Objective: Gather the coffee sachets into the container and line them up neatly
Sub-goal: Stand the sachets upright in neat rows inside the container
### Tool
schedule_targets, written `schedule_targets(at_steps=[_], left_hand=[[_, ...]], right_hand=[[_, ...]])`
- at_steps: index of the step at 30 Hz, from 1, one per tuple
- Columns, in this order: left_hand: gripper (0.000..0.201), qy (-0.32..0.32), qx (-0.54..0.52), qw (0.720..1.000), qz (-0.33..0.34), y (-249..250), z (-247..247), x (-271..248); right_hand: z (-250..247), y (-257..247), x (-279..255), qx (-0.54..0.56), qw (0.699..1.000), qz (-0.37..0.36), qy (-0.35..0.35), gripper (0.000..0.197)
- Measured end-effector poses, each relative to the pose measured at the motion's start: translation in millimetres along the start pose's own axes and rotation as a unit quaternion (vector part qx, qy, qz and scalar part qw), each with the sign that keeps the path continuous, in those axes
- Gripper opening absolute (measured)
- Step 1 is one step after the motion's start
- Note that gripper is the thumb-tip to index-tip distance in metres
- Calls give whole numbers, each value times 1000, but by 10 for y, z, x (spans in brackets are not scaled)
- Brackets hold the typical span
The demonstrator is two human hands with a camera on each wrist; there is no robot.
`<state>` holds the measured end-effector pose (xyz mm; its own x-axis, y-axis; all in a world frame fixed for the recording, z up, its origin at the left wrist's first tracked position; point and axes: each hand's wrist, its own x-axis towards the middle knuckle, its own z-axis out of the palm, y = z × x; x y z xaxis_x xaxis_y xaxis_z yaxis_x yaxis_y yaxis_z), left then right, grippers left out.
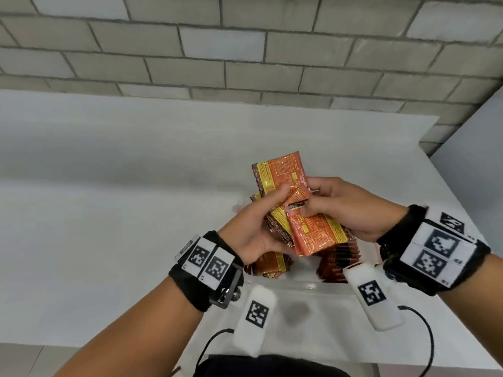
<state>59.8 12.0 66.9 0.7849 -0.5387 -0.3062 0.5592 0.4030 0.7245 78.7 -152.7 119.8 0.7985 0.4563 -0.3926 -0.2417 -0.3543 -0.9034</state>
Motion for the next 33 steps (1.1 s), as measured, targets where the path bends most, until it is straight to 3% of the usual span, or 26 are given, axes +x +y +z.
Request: schedule_targets(at_steps=[8,14,21,27,30,33], left_hand=[[43,-14,-61,998,-26,-80,102,63],[35,-25,-68,997,2,-156,15,136],[38,-49,-85,995,12,-236,-42,141],[40,-23,-81,996,12,-250,-70,174],[37,-11,-76,997,14,-266,-73,182],[35,-17,-77,997,24,-261,-90,195]], right_hand=[[-31,29,-3,-76,997,-31,6,30],[62,117,4,-231,965,-83,95,30],[88,198,84,-265,958,-67,86,30],[50,247,77,-165,985,-40,40,22],[6,305,75,-152,986,-29,59,31],[-29,362,62,-143,983,-24,115,59]])
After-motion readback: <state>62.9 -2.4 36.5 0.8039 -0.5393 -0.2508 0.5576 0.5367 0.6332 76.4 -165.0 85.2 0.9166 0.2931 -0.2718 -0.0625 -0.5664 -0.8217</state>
